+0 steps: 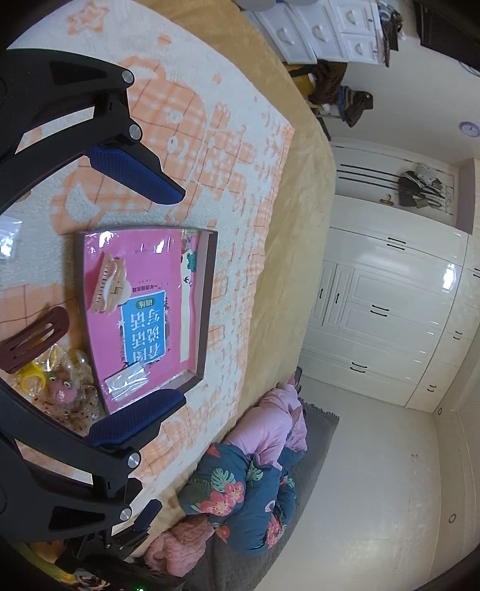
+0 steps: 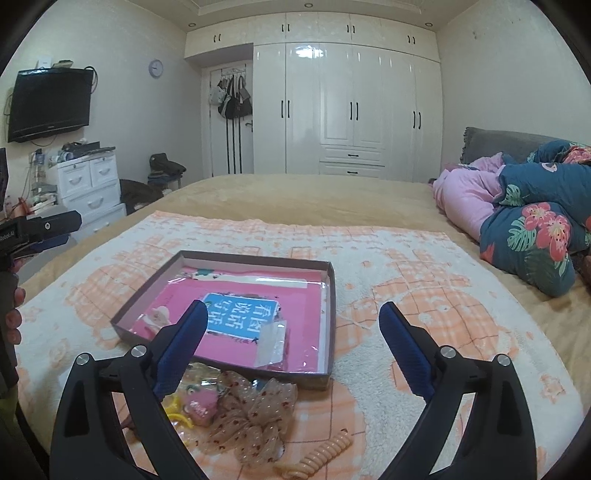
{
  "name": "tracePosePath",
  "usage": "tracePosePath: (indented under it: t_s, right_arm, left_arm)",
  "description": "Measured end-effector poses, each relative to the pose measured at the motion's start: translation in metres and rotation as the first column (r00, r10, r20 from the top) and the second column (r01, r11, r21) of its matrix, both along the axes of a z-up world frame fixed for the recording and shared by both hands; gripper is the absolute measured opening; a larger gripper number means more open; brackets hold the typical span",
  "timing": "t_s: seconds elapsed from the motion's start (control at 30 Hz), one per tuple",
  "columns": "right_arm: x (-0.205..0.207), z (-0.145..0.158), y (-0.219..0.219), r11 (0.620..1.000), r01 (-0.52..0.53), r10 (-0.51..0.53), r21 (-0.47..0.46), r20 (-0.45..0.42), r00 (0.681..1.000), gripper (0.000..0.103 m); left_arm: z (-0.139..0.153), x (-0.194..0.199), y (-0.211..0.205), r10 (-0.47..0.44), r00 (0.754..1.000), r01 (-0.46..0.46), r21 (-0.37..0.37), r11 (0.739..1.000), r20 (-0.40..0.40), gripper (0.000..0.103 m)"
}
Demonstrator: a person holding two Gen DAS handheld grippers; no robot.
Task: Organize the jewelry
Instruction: 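Lift both tools away from the box back toward the loose accessories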
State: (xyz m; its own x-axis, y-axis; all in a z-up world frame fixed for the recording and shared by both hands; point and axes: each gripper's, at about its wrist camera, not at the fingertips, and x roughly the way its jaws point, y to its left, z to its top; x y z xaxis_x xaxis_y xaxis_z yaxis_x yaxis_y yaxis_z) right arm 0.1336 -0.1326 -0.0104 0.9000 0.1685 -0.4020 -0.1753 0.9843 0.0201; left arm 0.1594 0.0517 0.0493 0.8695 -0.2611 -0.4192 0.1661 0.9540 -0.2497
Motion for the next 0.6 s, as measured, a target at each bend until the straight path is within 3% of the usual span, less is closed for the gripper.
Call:
tracePosePath:
  t_s: [0.6]
  right_arm:
    - [-0.031, 0.009, 0.012, 0.998, -0.065, 0.065, -0.009, 0.031, 0.997, 0.094]
  left_arm:
    - [-0.006, -0.036, 0.0, 0.038, 0.999, -0.038, 0.013, 0.999, -0.002, 0.092]
